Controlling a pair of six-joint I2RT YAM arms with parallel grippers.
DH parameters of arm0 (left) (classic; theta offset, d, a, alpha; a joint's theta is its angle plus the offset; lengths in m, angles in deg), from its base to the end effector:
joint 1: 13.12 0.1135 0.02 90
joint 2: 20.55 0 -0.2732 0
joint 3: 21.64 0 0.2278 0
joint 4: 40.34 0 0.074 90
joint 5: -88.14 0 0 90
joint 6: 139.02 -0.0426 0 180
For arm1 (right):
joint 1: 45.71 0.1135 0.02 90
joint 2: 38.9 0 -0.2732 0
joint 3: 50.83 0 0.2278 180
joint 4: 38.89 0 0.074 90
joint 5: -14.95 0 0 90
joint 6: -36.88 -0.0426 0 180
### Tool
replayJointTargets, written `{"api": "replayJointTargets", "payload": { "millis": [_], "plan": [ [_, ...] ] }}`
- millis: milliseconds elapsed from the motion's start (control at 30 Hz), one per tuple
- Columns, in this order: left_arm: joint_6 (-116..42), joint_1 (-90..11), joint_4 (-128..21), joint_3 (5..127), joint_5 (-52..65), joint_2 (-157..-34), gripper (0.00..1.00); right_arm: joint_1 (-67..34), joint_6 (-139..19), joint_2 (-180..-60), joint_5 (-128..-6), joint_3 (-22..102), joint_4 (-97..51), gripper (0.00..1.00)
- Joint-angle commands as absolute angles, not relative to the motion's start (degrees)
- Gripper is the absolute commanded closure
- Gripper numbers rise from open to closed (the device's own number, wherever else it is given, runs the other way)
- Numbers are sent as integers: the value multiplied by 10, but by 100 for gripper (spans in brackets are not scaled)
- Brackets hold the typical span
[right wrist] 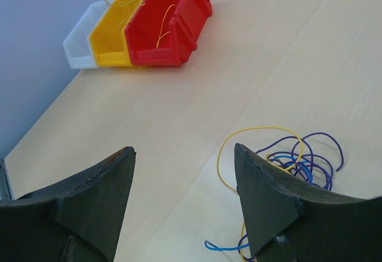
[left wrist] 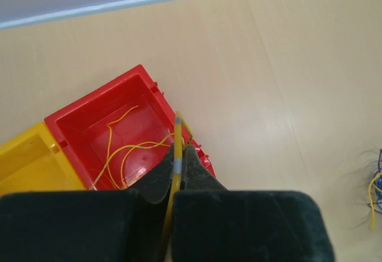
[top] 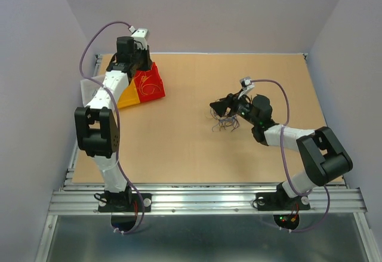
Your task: Untangle the cables
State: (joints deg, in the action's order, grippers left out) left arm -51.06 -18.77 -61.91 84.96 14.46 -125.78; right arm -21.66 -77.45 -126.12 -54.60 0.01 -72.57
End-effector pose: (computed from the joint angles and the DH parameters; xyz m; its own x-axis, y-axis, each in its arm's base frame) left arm 0.4241 -0.0540 0.3429 -0.3307 0.0670 -0.9414 0.3689 0.9273 -0.0636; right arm 0.2715 0.1375 0.2459 -0.3278 0.2764 -0.9034 -0.6206 0.6580 0.4265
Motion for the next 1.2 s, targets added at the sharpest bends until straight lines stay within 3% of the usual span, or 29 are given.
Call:
{"api": "replayJointTargets", "payload": {
  "millis": [0,467,900,1167],
  "plan": [
    [-478,-179,-588,882,120,-1298,100,-215,-770,-1245,-556,-9,-740,27],
    [-364,-150,-587,967,152,-1377,100,-215,-771,-1246,-555,-8,-737,27],
    [-319,-161,-497,843,30,-1328,100,-215,-775,-1249,-548,-3,-736,27],
    [-357,-192,-504,861,-95,-1379,100,-215,-769,-1241,-554,-10,-735,27]
  ]
}}
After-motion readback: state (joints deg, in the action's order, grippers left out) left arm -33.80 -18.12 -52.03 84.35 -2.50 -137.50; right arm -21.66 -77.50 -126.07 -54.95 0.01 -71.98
